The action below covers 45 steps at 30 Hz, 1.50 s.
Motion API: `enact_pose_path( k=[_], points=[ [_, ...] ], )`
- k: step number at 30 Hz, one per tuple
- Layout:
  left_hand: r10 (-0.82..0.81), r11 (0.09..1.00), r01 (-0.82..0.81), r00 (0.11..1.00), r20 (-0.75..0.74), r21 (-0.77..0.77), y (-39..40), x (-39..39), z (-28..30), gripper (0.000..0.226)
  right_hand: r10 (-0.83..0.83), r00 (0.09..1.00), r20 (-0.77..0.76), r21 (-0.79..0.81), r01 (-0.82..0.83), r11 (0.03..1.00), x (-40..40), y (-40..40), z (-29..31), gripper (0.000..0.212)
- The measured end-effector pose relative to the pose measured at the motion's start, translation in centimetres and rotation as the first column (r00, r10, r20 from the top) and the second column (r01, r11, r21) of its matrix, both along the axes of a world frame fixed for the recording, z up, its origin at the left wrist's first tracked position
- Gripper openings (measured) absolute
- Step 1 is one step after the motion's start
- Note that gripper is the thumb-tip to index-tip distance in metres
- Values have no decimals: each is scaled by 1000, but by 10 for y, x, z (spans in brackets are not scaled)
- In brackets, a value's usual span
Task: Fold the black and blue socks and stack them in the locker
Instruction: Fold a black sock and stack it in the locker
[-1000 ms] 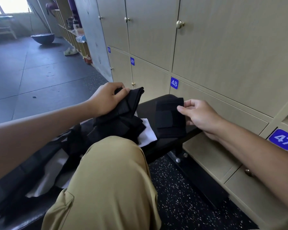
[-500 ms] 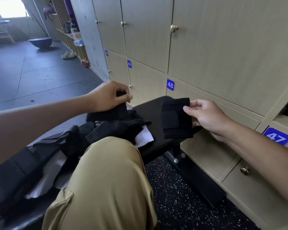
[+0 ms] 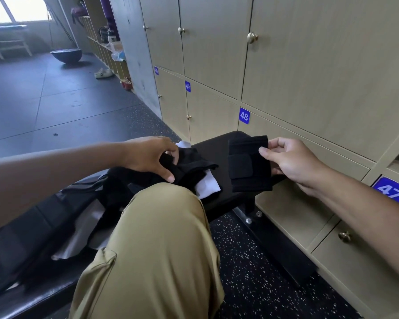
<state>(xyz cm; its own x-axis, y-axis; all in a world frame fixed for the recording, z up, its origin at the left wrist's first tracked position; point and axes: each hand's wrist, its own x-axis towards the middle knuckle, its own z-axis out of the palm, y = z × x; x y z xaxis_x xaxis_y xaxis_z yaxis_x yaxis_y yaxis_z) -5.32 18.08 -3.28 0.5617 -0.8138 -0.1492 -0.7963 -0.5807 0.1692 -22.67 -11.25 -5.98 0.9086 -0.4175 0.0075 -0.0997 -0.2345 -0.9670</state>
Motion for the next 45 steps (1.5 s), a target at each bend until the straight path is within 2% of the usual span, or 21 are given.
enact_pose_path(
  k=[3, 5, 11, 15, 21, 25, 29, 34, 37, 45],
  points=[
    [-11, 1000, 10, 999, 48, 16, 2, -1, 1, 31, 1, 1000, -3, -1, -1, 1000, -2, 0, 1, 8],
    [-19, 1000, 19, 1000, 23, -5, 7, -1, 3, 28, 0, 1000, -5, -2, 0, 1000, -3, 0, 1, 8],
    [-42, 991, 41, 999, -3, -128, 17, -1, 35, 37, -7, 1000, -11, 13, 7, 1000, -8, 1, 6, 8],
    [-28, 982, 12, 996, -83, -188, 12, -4, 72, 28, -13, 1000, -5, 75, 14, 997, -14, 4, 14, 12],
    [-65, 954, 37, 994, -85, -298, -16, -15, 98, 28, -47, 999, 26, 131, 43, 990, -28, -1, 29, 13],
    [-109, 935, 79, 992, -69, -347, -46, -26, 97, 31, -82, 995, 52, 144, 74, 987, -43, -10, 40, 25],
    [-133, 901, 100, 990, -50, -422, -77, -38, 91, 22, -118, 990, 76, 130, 108, 986, -65, -24, 51, 28],
    [-198, 840, 126, 977, -81, -528, -120, -57, 76, 36, -195, 977, 85, 100, 187, 977, -97, -46, 62, 22],
    [-237, 788, 121, 965, -116, -603, -148, -72, 65, 33, -255, 964, 79, 92, 248, 965, -116, -58, 66, 20],
    [-342, 732, 124, 917, -205, -670, -225, -113, 59, 50, -327, 938, 115, 44, 324, 945, -159, -86, 79, 14]
  ],
)
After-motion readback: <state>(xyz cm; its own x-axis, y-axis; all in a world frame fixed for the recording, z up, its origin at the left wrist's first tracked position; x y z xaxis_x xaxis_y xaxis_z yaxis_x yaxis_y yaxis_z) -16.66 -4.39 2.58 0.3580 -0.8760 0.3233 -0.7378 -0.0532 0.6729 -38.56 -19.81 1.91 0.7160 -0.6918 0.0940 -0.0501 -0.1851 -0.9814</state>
